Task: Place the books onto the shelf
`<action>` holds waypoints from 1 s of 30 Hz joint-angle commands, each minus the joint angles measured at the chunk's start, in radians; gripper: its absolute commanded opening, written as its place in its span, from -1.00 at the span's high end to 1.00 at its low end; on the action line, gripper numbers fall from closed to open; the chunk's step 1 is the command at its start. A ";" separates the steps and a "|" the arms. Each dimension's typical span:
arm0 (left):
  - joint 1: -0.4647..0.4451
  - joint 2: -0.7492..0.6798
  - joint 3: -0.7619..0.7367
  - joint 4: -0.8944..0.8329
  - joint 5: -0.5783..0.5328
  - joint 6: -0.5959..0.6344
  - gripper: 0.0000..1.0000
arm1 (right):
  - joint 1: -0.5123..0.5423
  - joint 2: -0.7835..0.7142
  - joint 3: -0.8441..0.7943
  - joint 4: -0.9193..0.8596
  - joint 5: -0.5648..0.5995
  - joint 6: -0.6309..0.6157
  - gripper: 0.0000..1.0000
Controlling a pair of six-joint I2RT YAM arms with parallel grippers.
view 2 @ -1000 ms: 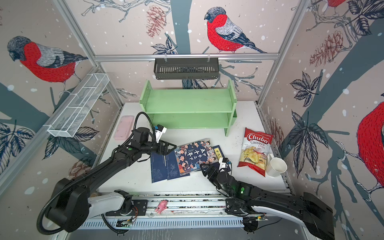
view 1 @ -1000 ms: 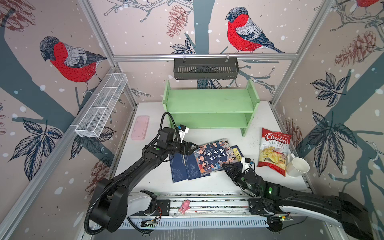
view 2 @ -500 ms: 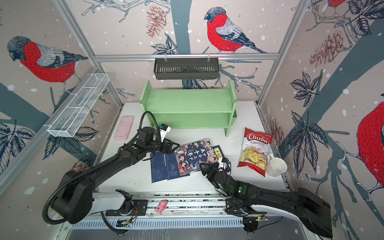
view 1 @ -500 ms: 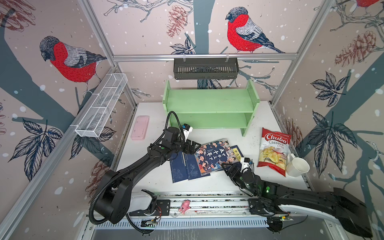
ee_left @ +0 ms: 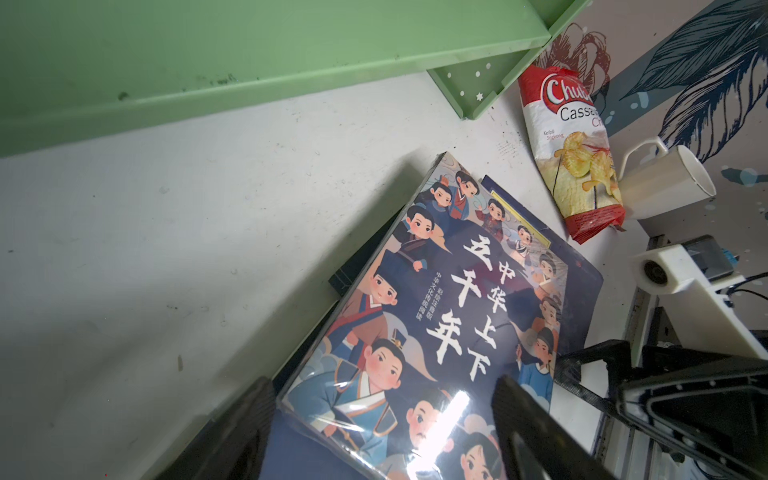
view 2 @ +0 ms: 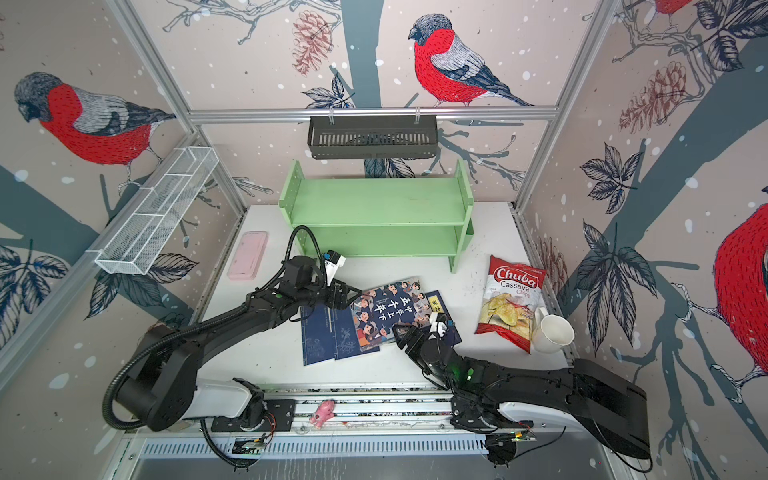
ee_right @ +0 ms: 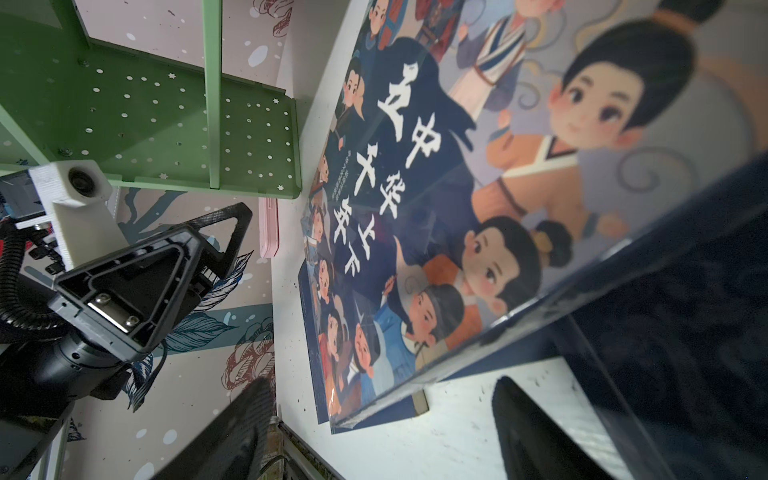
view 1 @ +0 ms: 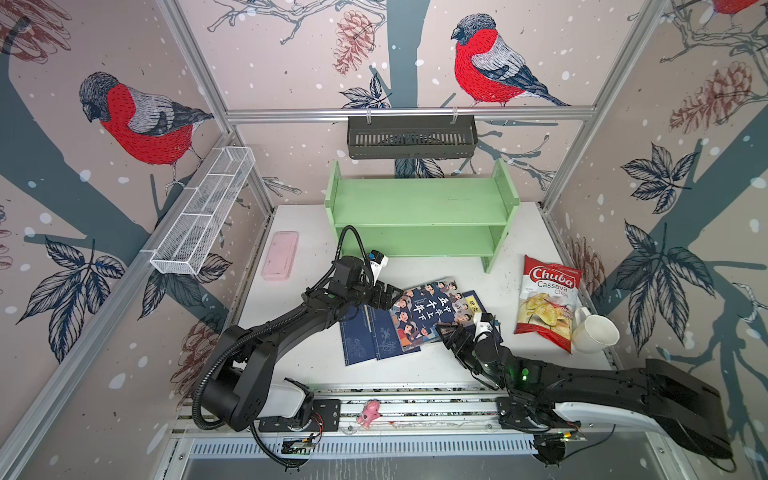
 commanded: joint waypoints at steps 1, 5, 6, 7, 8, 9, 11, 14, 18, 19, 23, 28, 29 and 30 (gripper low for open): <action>-0.007 0.017 -0.001 0.055 0.010 0.015 -0.64 | 0.003 0.006 -0.005 0.035 0.033 0.033 -0.68; -0.013 0.041 -0.002 0.073 0.005 0.013 -0.63 | 0.009 0.005 -0.025 0.054 0.048 0.042 -0.68; -0.014 0.046 -0.003 0.078 0.001 0.015 -0.63 | 0.009 0.005 -0.025 0.054 0.049 0.041 -0.68; -0.015 0.053 -0.003 0.083 -0.005 0.013 -0.62 | 0.009 0.005 -0.026 0.054 0.050 0.040 -0.68; -0.016 0.061 -0.003 0.086 -0.007 0.013 -0.62 | 0.009 0.005 -0.026 0.054 0.053 0.040 -0.68; -0.017 0.067 -0.001 0.090 -0.007 0.010 -0.62 | 0.009 0.004 -0.028 0.054 0.054 0.040 -0.68; -0.021 0.079 -0.001 0.096 -0.006 0.007 -0.61 | 0.009 0.003 -0.032 0.054 0.063 0.043 -0.68; -0.027 0.096 -0.003 0.104 -0.013 0.002 -0.60 | 0.009 0.004 -0.038 0.057 0.070 0.046 -0.70; -0.034 0.112 0.000 0.107 -0.013 -0.001 -0.58 | 0.009 0.003 -0.045 0.065 0.077 0.048 -0.76; -0.038 0.116 0.000 0.107 -0.013 0.002 -0.58 | 0.008 0.003 -0.045 0.064 0.077 0.048 -0.75; -0.045 0.127 0.005 0.103 -0.016 0.005 -0.58 | 0.007 0.005 -0.045 0.068 0.081 0.045 -0.76; -0.047 0.133 0.005 0.098 -0.016 0.014 -0.57 | 0.006 0.014 -0.035 0.079 0.081 0.033 -0.76; -0.047 0.134 0.005 0.098 -0.016 0.016 -0.57 | 0.006 0.018 -0.033 0.082 0.081 0.029 -0.75; -0.047 0.134 0.005 0.098 -0.014 0.017 -0.57 | 0.006 0.022 -0.031 0.086 0.080 0.027 -0.75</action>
